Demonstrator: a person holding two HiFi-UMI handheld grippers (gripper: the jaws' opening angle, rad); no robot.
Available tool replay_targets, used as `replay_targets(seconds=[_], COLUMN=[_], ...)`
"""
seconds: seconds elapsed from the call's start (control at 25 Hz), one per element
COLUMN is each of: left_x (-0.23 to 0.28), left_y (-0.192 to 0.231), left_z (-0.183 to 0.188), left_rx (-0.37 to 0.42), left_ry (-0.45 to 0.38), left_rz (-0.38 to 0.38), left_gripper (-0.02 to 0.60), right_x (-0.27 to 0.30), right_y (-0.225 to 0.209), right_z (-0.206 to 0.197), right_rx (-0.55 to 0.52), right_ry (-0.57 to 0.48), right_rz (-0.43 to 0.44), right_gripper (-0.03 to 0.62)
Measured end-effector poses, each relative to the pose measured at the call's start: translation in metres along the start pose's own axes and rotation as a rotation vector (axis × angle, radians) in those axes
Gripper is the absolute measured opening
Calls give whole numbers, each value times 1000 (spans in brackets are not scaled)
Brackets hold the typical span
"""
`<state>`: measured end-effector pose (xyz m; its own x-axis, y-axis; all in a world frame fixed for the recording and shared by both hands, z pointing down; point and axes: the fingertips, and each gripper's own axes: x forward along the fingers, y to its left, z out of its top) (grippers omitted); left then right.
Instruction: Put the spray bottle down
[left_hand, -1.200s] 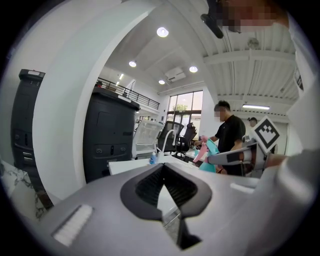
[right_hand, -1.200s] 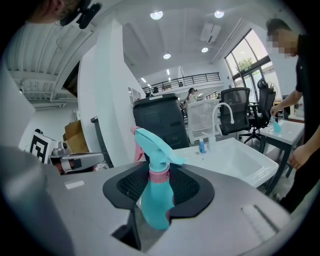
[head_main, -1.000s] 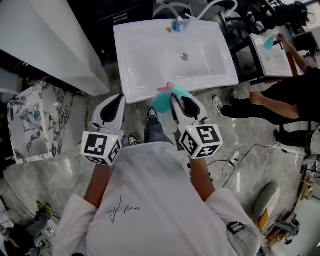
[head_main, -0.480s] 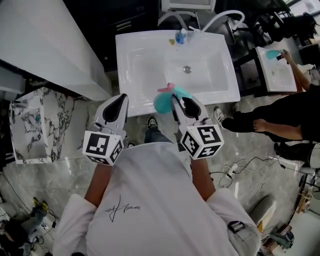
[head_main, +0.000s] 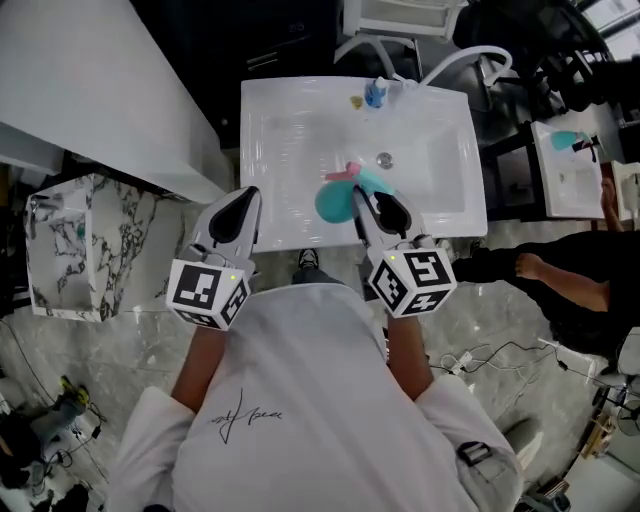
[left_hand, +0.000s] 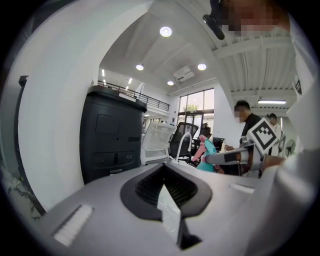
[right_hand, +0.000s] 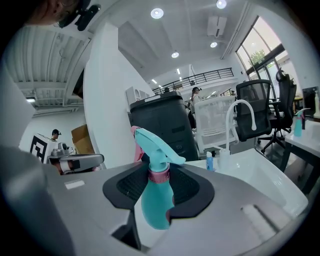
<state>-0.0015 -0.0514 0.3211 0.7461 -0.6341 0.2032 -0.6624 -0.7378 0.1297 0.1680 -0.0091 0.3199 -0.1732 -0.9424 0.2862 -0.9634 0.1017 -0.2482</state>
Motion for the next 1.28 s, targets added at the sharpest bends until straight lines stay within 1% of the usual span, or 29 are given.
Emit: replay_targets(seconds=[0.16,0.4,0.6,0.72,0.92,1.28], left_x=[12,23,20,20,23,42], left_y=[-1,-10,-11,-6,-4,4], left_z=[-1,-11,-20,-20,-25,-27], left_rx=[-6,-25,-32,-40,-55,-66], left_ry=[1,13,34,30,28,34], left_rz=[42,100,135,156,163,134], left_gripper=[48,48,48,48,48,48], right_x=[11,24,34,39,42,56], right_y=[-16,-31,-39,-39,-44,-50], right_z=[4,7,0,1,1,9], right_rx=[-1,-23,-24,-33,-53,-65], right_ry=[5,22,44,48,61,64], right_rz=[32,102,122,132,131,115], right_gripper=[126,126,126,126,126,126])
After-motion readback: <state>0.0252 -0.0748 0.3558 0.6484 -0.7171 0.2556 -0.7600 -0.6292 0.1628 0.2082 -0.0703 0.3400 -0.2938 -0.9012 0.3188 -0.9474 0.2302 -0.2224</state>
